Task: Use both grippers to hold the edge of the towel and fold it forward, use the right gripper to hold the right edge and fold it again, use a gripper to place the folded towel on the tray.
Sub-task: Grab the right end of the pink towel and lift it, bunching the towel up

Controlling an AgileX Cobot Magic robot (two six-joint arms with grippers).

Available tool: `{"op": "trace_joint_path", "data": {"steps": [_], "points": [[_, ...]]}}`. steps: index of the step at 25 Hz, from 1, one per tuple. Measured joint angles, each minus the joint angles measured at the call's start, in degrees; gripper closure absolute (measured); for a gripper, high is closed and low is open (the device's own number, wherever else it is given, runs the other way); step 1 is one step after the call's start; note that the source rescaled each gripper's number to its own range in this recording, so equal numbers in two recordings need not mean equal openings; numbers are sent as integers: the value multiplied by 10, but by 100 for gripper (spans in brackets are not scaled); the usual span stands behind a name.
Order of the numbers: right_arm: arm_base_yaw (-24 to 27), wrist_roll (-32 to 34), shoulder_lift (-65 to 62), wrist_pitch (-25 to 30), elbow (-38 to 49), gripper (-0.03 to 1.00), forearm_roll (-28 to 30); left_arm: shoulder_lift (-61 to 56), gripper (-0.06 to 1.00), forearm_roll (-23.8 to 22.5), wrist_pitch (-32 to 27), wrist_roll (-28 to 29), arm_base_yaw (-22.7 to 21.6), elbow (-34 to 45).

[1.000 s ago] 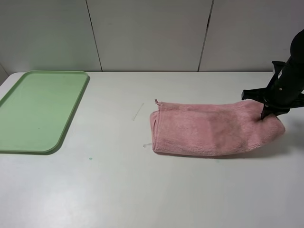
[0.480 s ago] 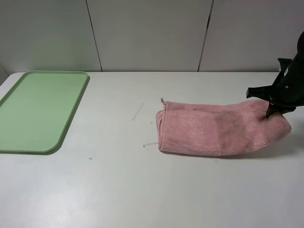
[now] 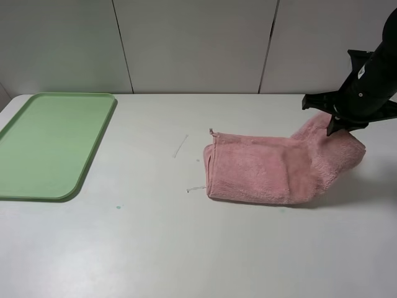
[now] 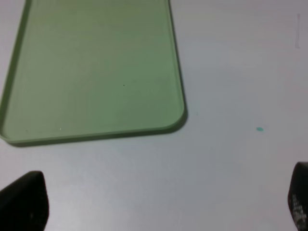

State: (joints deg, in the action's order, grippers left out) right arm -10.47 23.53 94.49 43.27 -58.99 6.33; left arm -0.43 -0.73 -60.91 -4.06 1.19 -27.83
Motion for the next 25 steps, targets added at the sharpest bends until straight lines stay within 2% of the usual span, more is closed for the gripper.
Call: {"op": "trace_joint_path", "data": {"steps": [12,25], "points": [[-99,0,0,-14,0,93,-63,0,-5,0,0,0,0,0],[-175,4,0,-42,0,93,-87,0,-5,0,0,0,0,0]]}}
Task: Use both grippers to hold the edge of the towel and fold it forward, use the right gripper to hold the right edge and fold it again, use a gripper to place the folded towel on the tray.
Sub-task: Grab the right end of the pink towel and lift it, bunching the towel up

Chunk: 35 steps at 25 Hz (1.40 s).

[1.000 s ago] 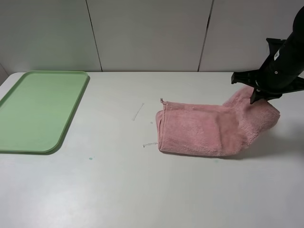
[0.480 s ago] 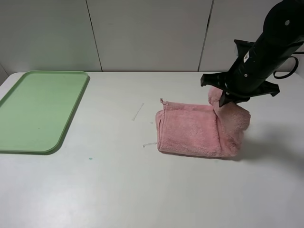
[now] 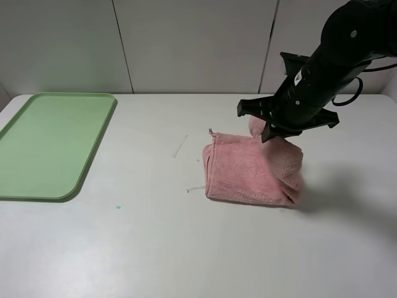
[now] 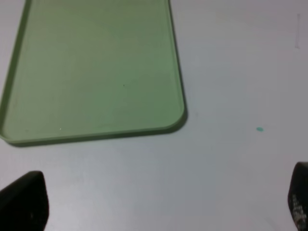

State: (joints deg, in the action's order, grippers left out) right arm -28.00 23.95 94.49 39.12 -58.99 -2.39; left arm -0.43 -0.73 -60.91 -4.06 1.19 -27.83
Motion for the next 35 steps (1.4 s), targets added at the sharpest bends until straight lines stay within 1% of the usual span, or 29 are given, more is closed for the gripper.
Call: {"op": "trace_joint_path", "data": {"steps": [6,16,21,29,35], "points": [[-28,11,4,-28,0,93,-3,0,-5,0,0,0,0,0],[-57,11,37,-71,0,93,-19,0,-5,0,0,0,0,0],[-66,11,59,-90,0,93,-24,0,-5,0,0,0,0,0],[-66,11,99,-117,0,93,-30,0,-5,0,0,0,0,0],[-66,8,100,-119,0,93,-29,0,-5,0,0,0,0,0]]}}
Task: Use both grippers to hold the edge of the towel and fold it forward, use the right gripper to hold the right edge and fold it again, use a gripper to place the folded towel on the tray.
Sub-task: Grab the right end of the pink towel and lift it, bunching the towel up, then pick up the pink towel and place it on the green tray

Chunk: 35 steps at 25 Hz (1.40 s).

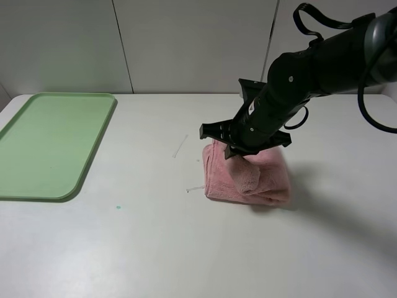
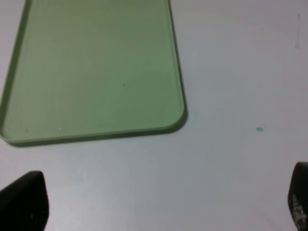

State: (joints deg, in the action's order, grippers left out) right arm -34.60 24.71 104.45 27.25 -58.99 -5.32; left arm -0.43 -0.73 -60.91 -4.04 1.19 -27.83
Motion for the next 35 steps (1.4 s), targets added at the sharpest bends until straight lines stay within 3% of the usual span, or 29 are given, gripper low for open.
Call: {"op": "trace_joint_path", "data": {"steps": [3,5,7,9,12,18,35], "points": [[0,-23,0,0,0,93,0,0,-5,0,0,0,0,0],[0,-48,0,0,0,87,-5,0,-5,0,0,0,0,0],[0,-76,0,0,0,65,-13,0,-5,0,0,0,0,0],[0,-107,0,0,0,25,-16,0,-5,0,0,0,0,0],[0,-122,0,-9,-1,3,-23,0,-5,0,0,0,0,0],[0,-119,-1,-11,-17,-3,-26,0,-5,0,0,0,0,0],[0,-113,-45,35,-19,-3,34,0,-5,0,0,0,0,0]]}}
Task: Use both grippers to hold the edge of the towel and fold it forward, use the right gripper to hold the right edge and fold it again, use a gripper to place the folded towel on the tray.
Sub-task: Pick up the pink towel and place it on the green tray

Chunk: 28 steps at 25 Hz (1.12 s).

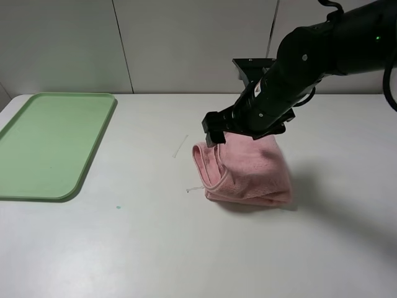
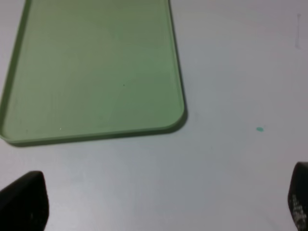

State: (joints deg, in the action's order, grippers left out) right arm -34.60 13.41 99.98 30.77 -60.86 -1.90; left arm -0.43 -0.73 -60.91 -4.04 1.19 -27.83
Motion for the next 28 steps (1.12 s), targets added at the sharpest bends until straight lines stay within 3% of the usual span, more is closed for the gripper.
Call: {"op": "trace_joint_path", "data": {"steps": [10,19,28], "points": [[0,-3,-43,31,0,-3,51,0,-5,0,0,0,0,0],[0,-127,-80,51,0,-3,48,0,-5,0,0,0,0,0],[5,-139,-146,90,10,-3,71,0,-5,0,0,0,0,0]]}}
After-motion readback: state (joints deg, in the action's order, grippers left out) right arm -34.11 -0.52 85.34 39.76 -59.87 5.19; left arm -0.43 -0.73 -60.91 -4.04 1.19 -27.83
